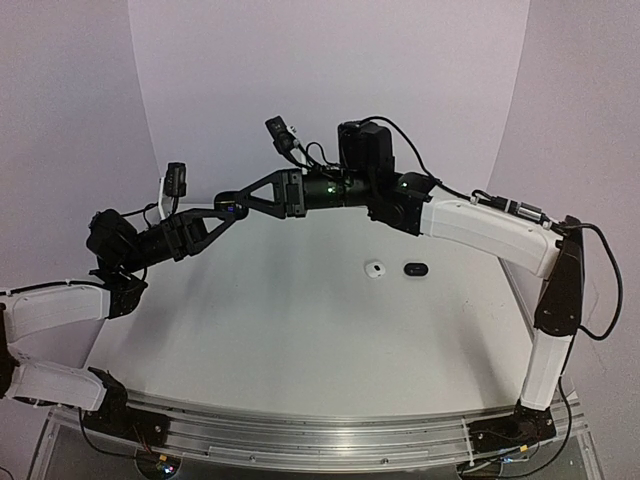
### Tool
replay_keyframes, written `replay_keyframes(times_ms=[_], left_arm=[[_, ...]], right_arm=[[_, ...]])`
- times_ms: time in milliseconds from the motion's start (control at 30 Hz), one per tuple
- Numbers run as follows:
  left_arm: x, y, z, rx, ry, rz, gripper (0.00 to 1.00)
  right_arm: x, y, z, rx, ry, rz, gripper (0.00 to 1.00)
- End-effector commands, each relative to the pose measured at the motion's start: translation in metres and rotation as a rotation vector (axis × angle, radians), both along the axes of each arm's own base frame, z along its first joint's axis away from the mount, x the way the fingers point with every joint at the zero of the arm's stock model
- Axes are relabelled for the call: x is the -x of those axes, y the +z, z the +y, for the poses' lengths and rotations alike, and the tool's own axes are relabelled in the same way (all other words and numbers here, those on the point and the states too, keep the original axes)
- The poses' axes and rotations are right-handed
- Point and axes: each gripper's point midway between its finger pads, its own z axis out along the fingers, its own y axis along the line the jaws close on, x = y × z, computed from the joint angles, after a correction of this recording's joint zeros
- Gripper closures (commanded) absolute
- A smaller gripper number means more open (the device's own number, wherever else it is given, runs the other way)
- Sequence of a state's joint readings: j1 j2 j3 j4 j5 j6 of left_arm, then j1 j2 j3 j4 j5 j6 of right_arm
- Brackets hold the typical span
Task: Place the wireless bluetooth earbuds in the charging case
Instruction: Pass from the left arm to the right, then place the charging case with the earbuds at the center of the board.
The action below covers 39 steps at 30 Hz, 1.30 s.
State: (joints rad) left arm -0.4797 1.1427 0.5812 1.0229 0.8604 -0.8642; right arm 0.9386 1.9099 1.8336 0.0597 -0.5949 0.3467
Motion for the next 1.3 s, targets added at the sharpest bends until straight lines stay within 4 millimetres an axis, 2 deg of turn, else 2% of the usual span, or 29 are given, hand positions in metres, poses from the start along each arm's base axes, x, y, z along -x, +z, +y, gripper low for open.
replay_keyframes(times_ms=[0, 100, 200, 433, 500, 633, 667, 700, 800, 900, 933, 1000, 1067, 1167, 1267], left_arm=[[0.011, 0.031, 0.005, 0.058, 0.003, -0.110, 1.00], [0.012, 0.032, 0.004, 0.061, 0.000, -0.116, 1.00], [0.012, 0.033, 0.002, 0.065, -0.004, -0.120, 1.00], [0.011, 0.034, 0.000, 0.070, -0.004, -0.120, 1.00], [0.009, 0.033, 0.000, 0.071, 0.000, -0.114, 1.00], [0.002, 0.029, 0.000, 0.066, 0.031, -0.080, 0.98], [0.000, 0.027, 0.001, 0.061, 0.045, -0.066, 0.91], [-0.005, 0.023, 0.002, 0.055, 0.070, -0.044, 0.73], [-0.015, 0.005, 0.005, 0.004, 0.126, -0.002, 0.30], [-0.023, -0.010, 0.009, -0.057, 0.195, 0.000, 0.06], [-0.026, -0.017, 0.010, -0.083, 0.218, 0.013, 0.02], [-0.035, -0.026, 0.014, -0.122, 0.277, 0.027, 0.01], [-0.043, -0.038, 0.018, -0.166, 0.335, 0.050, 0.00], [-0.055, -0.052, 0.026, -0.224, 0.419, 0.075, 0.01], [-0.060, -0.062, 0.031, -0.270, 0.466, 0.083, 0.00]], right_arm=[[0.001, 0.004, 0.003, -0.026, 0.016, -0.004, 0.61], [0.000, 0.002, 0.005, -0.023, 0.015, -0.001, 0.62], [0.000, 0.002, 0.005, -0.024, 0.011, -0.005, 0.68], [0.000, 0.003, 0.005, -0.025, 0.015, -0.010, 0.88], [0.000, 0.001, 0.006, -0.022, 0.019, -0.005, 0.98], [0.000, -0.002, 0.004, -0.017, 0.024, -0.002, 1.00], [0.000, -0.002, 0.003, -0.017, 0.021, -0.002, 1.00], [-0.004, -0.003, 0.000, -0.014, 0.010, 0.005, 1.00], [-0.018, -0.004, -0.013, -0.007, -0.046, 0.029, 1.00], [-0.033, -0.002, -0.028, -0.006, -0.097, 0.056, 1.00], [-0.038, -0.003, -0.033, -0.005, -0.113, 0.066, 1.00], [-0.050, -0.006, -0.042, 0.001, -0.144, 0.090, 1.00], [-0.067, -0.018, -0.056, 0.019, -0.183, 0.129, 1.00], [-0.099, -0.048, -0.081, 0.060, -0.238, 0.214, 1.00], [-0.129, -0.095, -0.106, 0.129, -0.293, 0.321, 1.00]])
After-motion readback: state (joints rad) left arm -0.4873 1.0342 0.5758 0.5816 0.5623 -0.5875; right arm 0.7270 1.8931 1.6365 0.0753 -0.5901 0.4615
